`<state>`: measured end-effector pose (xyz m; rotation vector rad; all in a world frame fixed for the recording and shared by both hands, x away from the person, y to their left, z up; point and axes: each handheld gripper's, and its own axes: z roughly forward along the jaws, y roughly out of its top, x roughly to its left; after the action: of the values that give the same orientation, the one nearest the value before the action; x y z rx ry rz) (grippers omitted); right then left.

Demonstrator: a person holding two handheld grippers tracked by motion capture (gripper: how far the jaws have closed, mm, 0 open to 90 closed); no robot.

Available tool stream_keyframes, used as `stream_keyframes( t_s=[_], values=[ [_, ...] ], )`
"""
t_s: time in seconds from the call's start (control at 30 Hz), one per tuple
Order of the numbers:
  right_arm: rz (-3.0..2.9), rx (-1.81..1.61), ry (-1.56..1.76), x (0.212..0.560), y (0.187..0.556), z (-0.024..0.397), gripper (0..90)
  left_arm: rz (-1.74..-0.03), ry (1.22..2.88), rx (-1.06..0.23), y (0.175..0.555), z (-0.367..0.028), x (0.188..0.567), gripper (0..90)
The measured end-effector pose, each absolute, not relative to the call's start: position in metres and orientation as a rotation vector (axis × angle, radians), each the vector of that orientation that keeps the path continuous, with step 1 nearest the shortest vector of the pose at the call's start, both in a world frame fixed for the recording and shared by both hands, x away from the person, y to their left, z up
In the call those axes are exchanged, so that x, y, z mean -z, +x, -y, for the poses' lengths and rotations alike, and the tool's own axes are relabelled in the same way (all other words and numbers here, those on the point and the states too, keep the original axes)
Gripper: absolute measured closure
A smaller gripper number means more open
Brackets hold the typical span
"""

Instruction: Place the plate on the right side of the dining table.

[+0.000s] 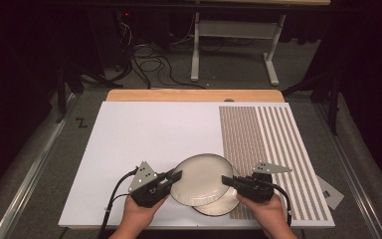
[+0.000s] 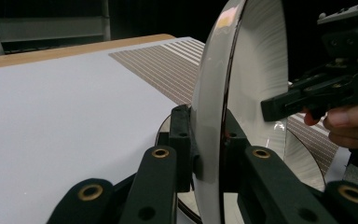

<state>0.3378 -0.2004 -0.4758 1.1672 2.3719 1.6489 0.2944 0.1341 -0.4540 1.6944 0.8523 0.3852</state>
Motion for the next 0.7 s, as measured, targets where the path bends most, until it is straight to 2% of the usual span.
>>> stream_keyframes(
  t_s=[0.33,0.7],
  values=[
    [-2.271,-1.623,1.085,0.456,0.330,0.207,85.0,-0.862,1.684,-0.369,0.297,-0.127,0.449,80.1],
    [-2.240,-1.554,1.001,0.430,0.349,0.214,85.2,-0.921,1.646,-0.381,0.318,-0.112,0.438,78.5]
  ],
)
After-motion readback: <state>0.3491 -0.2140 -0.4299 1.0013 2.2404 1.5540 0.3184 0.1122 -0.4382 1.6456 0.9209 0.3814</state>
